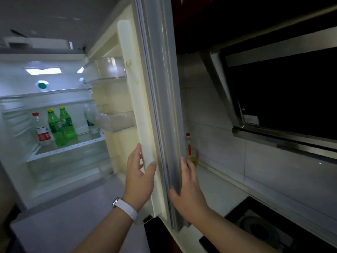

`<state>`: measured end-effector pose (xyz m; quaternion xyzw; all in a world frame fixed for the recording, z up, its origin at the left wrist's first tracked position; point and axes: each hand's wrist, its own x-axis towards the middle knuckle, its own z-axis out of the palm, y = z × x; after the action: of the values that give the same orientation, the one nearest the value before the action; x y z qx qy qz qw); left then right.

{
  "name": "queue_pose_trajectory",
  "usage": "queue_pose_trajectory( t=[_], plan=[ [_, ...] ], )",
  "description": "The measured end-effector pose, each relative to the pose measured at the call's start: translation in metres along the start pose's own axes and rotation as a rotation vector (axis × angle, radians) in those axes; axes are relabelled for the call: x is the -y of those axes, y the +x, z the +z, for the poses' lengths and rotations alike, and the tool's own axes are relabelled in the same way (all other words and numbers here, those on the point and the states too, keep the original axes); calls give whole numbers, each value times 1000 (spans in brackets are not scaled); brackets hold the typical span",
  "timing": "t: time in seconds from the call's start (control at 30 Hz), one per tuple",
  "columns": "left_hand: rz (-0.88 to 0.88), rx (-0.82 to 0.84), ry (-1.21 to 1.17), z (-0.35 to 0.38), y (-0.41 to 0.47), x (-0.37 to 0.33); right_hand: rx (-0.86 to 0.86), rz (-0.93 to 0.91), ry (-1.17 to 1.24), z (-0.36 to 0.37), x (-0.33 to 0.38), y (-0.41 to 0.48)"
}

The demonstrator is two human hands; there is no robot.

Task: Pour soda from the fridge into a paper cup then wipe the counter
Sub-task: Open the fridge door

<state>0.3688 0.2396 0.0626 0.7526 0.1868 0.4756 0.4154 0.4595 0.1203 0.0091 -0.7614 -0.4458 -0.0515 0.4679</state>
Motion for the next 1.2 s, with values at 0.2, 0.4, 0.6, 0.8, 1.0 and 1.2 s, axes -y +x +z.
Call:
queue_pose_trajectory(
  t=[0.2,0.4,0.6,0.8,1.0,1.2],
  plan=[
    [15,4,26,43,15,-6,-114,45,56,-12,-33,27],
    [16,1,31,80,25,-7,-143,76,115,-24,-60,53],
    [14,21,34,102,35,-5,-106,106,172,-38,-82,73],
    [9,56,40,112,49,-1,-84,140,231,-49,-91,87],
    [6,106,55,119,56,-2,-70,152,234,-55,-99,96],
    [13,117,87,121,55,-3,-59,139,220,-56,-104,97]
  ],
)
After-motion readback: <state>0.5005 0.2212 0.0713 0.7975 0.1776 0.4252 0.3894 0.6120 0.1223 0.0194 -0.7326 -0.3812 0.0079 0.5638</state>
